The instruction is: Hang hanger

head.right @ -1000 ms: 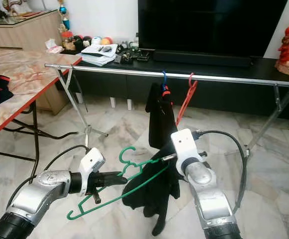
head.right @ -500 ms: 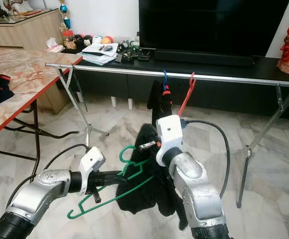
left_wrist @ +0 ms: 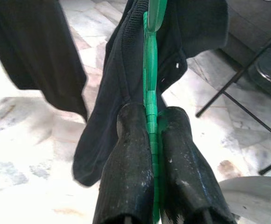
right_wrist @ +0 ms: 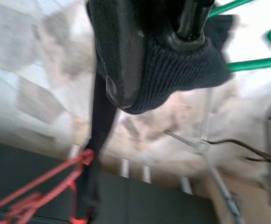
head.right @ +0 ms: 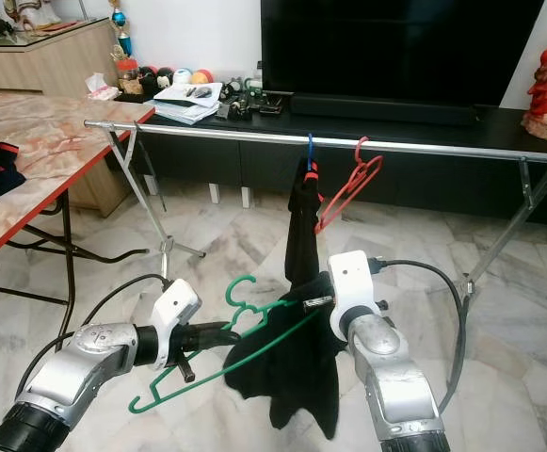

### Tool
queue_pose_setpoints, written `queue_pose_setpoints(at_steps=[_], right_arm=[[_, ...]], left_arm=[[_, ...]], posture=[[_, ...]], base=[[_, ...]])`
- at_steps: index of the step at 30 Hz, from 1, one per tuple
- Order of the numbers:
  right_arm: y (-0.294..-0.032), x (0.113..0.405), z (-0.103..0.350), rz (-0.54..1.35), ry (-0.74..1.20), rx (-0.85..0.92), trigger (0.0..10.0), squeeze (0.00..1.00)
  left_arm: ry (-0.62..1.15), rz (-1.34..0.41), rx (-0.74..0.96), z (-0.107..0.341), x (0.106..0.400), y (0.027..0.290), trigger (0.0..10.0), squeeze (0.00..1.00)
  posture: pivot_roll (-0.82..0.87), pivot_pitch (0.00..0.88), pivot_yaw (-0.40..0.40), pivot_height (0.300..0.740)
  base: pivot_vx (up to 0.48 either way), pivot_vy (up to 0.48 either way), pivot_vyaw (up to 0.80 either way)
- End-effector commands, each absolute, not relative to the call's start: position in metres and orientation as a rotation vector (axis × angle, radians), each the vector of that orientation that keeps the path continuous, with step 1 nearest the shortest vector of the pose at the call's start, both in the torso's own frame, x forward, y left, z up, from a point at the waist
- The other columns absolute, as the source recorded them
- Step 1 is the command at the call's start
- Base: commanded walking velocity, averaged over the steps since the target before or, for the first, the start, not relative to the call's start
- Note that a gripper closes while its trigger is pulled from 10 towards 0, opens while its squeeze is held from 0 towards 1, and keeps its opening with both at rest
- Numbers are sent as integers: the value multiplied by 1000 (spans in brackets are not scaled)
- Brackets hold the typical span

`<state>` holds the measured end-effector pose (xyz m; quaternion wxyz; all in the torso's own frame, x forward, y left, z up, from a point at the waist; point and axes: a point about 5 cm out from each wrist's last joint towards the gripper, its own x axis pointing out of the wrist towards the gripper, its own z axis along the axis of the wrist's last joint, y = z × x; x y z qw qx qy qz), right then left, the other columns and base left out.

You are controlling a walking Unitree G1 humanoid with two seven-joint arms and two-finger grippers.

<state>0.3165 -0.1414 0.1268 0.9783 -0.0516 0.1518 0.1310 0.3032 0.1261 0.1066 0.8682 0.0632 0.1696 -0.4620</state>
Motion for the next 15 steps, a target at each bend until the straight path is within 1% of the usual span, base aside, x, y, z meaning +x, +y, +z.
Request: queue_pose_setpoints(at_steps=[1, 2, 3, 5, 14, 15], right_arm=[[-119, 312, 152, 409, 164, -30, 10000, 0], [-119, 312, 152, 409, 164, -30, 10000, 0], [-102, 305, 167, 542, 99, 38, 10000, 0], [-94, 300, 174, 611, 72, 50, 10000, 0], [-76, 280, 184, 773, 80, 71, 10000, 0], [-73, 272, 180, 822, 109, 60, 10000, 0]], left_arm=[[336, -942, 135, 112, 308, 132, 10000, 0], [336, -942, 135, 112, 308, 132, 10000, 0], [337, -951, 128, 112, 307, 131, 10000, 0], [336, -955, 126, 112, 307, 131, 10000, 0], [332, -954, 121, 112, 307, 130, 10000, 0], [334, -958, 118, 111, 306, 130, 10000, 0]], posture=[[73, 22, 44, 740], [73, 22, 44, 740], [73, 22, 44, 740], [73, 22, 43, 740], [71, 25, 43, 740], [68, 26, 43, 740]], base=[[0, 0, 0], [0, 0, 0], [0, 0, 0], [0, 0, 0], [0, 0, 0], [0, 0, 0]])
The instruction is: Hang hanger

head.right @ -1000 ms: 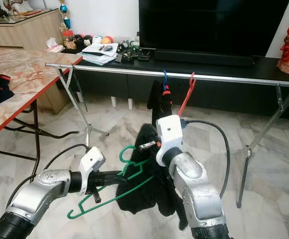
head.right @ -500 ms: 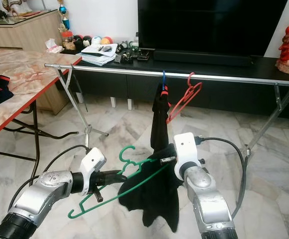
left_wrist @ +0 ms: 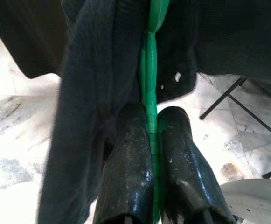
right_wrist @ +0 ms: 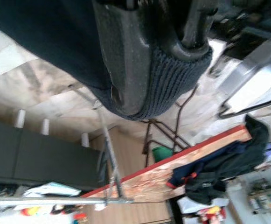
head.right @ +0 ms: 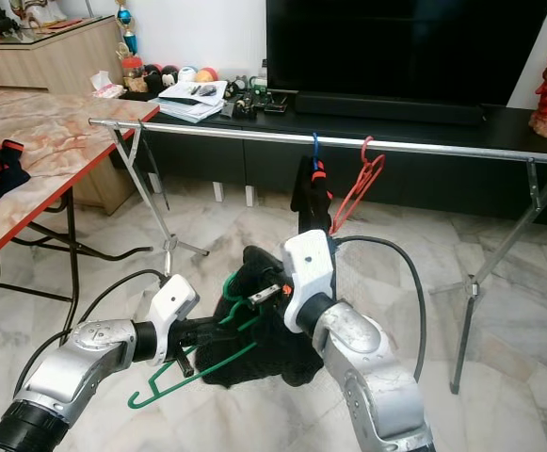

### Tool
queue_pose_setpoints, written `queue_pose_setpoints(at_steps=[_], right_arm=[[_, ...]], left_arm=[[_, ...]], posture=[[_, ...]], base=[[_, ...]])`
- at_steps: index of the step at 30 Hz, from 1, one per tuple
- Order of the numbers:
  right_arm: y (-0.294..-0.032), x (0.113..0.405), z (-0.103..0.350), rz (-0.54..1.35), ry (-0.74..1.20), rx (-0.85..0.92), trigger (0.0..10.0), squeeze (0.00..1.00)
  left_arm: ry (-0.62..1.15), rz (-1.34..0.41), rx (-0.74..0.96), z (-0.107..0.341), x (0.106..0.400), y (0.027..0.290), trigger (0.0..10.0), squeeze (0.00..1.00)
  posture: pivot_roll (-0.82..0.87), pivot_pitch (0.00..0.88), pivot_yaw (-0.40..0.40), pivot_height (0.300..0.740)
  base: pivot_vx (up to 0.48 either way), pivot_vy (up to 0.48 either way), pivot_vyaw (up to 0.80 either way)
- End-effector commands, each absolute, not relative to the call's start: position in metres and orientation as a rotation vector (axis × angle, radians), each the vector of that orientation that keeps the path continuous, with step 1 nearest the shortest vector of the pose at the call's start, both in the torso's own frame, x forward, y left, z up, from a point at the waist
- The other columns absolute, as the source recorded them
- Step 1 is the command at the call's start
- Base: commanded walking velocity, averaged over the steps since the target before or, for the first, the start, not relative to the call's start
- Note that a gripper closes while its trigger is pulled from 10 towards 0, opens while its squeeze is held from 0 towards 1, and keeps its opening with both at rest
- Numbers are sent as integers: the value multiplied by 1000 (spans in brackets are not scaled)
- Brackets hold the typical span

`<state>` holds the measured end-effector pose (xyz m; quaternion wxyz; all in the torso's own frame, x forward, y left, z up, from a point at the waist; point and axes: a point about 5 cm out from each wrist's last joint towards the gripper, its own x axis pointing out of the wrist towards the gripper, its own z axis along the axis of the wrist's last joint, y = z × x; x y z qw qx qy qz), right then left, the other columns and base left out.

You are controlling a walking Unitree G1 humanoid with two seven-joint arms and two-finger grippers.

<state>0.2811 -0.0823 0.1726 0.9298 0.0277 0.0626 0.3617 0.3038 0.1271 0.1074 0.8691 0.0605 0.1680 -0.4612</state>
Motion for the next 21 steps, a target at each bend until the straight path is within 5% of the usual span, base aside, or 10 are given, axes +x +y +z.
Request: queue_pose_setpoints(at_steps=[1, 4, 10, 18, 21], right_arm=[[-72, 269, 177, 836, 126, 55, 10000, 0], [-73, 264, 166, 851, 179, 17, 10000, 0], [-116, 278, 127, 566, 338, -54, 10000, 0], [-123, 286, 126, 480, 317, -139, 10000, 0], [-114, 287, 140, 528, 246, -21, 10000, 0]], left_arm=[[334, -960, 117, 111, 306, 129, 10000, 0], [334, -963, 117, 111, 306, 128, 10000, 0], [296, -915, 108, 115, 311, 129, 10000, 0], [260, -886, 87, 120, 315, 129, 10000, 0], [264, -905, 81, 120, 313, 128, 10000, 0]], posture=[[68, 26, 43, 740], [68, 26, 43, 740], [68, 35, 44, 740], [69, 36, 44, 740], [74, 35, 45, 740]], base=[[0, 0, 0], [0, 0, 0], [0, 0, 0], [0, 0, 0], [0, 0, 0]])
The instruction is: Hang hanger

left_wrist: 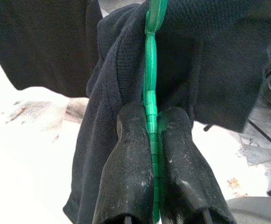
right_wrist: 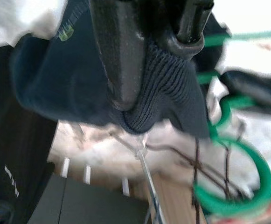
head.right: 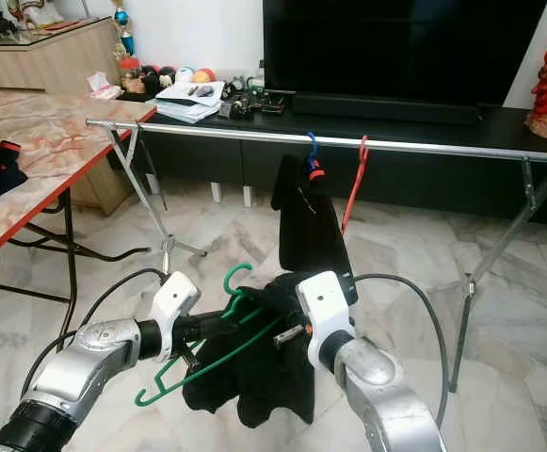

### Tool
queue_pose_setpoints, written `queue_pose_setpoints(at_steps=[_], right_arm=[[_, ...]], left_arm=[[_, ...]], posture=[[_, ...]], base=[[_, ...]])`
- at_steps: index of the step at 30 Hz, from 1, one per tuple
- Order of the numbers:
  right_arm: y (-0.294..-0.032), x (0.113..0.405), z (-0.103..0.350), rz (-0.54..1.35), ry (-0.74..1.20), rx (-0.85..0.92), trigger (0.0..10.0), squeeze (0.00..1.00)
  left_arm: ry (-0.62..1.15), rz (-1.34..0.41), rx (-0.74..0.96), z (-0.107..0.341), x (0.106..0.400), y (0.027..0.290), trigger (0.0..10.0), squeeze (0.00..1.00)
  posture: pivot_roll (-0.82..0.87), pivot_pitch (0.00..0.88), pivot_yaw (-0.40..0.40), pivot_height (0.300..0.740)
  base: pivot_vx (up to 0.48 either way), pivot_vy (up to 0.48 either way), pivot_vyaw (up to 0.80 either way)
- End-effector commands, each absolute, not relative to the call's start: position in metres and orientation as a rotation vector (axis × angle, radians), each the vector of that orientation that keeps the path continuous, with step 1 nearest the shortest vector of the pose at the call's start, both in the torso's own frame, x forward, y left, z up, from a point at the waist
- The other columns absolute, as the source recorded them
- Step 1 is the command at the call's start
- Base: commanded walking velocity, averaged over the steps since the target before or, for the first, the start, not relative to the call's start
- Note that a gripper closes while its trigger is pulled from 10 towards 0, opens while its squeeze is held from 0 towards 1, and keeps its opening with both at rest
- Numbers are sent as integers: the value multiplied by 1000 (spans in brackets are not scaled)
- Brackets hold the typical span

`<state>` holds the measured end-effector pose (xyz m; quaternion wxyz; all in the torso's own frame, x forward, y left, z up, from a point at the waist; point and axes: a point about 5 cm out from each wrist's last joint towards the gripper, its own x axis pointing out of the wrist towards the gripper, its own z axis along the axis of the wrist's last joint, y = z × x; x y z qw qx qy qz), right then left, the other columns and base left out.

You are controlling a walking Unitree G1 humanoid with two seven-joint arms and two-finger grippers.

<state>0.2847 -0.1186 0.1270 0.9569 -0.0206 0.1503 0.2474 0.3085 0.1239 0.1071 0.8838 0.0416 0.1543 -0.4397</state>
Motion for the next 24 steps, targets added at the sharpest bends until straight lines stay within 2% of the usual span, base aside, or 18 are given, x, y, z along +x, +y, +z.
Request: queue_pose_setpoints(at_steps=[1, 2, 3, 6, 14, 16, 19, 22, 24], right_arm=[[-106, 282, 151, 614, 196, 49, 10000, 0], [-106, 282, 151, 614, 196, 49, 10000, 0], [-97, 274, 160, 720, 158, 78, 10000, 0], [-88, 258, 166, 875, 131, 53, 10000, 0], [-82, 243, 165, 1002, 110, -3, 10000, 0], [-86, 247, 159, 961, 133, -29, 10000, 0], [-111, 267, 132, 740, 264, -179, 10000, 0], [-116, 271, 133, 701, 254, -159, 10000, 0], [-127, 283, 139, 582, 216, -140, 10000, 0]], left_arm=[[265, -907, 79, 120, 313, 128, 10000, 0], [265, -907, 79, 120, 313, 128, 10000, 0], [267, -911, 77, 119, 312, 129, 10000, 0], [270, -923, 69, 119, 311, 127, 10000, 0], [268, -943, 61, 120, 310, 124, 10000, 0], [264, -940, 60, 120, 311, 124, 10000, 0], [245, -920, 41, 123, 313, 125, 10000, 0], [241, -918, 36, 124, 314, 124, 10000, 0], [230, -911, 22, 126, 315, 124, 10000, 0]], posture=[[73, 35, 45, 740], [73, 35, 45, 740], [72, 35, 45, 740], [72, 35, 45, 740], [67, 32, 48, 740], [68, 31, 49, 740], [69, 30, 49, 740], [69, 28, 50, 740], [67, 28, 49, 740]], base=[[0, 0, 0], [0, 0, 0], [0, 0, 0], [0, 0, 0], [0, 0, 0], [0, 0, 0], [0, 0, 0], [0, 0, 0], [0, 0, 0]])
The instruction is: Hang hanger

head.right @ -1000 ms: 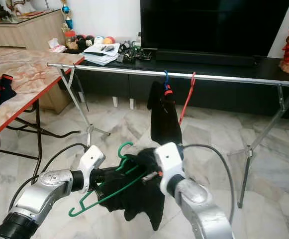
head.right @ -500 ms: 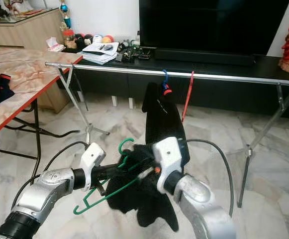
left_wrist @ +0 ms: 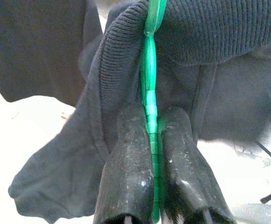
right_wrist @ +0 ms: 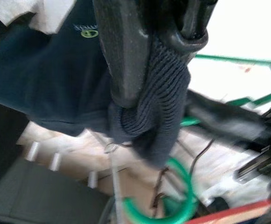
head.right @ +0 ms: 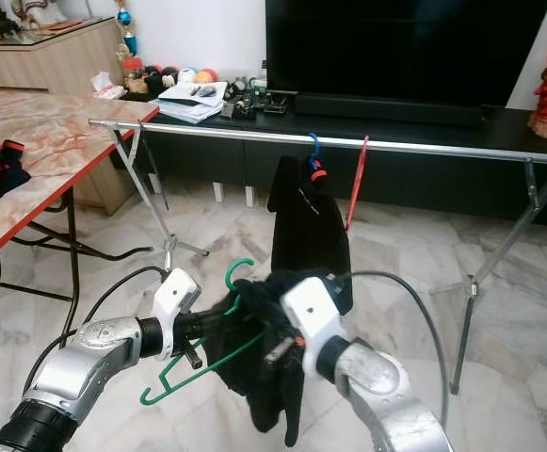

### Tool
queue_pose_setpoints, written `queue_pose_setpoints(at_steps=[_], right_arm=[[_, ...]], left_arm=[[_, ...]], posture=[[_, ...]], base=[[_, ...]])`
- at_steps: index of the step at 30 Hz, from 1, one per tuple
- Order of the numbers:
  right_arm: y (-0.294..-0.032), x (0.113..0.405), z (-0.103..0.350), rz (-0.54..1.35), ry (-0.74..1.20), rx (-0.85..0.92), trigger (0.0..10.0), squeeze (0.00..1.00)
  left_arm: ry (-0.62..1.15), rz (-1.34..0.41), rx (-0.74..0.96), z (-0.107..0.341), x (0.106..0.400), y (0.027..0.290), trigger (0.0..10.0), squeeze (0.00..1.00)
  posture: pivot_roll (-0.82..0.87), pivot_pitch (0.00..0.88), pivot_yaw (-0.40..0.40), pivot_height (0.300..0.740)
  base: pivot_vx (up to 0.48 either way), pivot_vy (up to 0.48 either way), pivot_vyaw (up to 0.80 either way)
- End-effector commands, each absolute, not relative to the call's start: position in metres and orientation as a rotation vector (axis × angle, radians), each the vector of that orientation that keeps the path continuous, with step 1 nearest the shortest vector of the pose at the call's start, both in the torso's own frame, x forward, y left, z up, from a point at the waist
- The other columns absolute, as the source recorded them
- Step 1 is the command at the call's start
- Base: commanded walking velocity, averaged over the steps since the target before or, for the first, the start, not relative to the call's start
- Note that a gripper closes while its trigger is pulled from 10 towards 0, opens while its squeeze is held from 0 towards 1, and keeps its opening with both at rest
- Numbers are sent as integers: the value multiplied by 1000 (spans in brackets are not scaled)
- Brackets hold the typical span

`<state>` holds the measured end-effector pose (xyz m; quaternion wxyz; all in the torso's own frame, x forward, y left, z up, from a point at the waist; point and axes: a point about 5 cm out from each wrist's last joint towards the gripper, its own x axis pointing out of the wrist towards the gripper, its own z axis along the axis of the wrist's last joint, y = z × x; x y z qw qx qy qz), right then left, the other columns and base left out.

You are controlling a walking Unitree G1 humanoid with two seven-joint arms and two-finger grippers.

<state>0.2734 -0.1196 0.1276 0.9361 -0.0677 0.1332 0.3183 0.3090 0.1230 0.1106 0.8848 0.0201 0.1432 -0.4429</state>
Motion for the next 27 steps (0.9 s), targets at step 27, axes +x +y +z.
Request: queue_pose_setpoints(at_steps=[27], right_arm=[[-99, 321, 174, 610, 144, -331, 10000, 0]], left_arm=[[231, -1002, -15, 129, 306, 115, 10000, 0]], posture=[[64, 43, 51, 740]], base=[[0, 0, 0]])
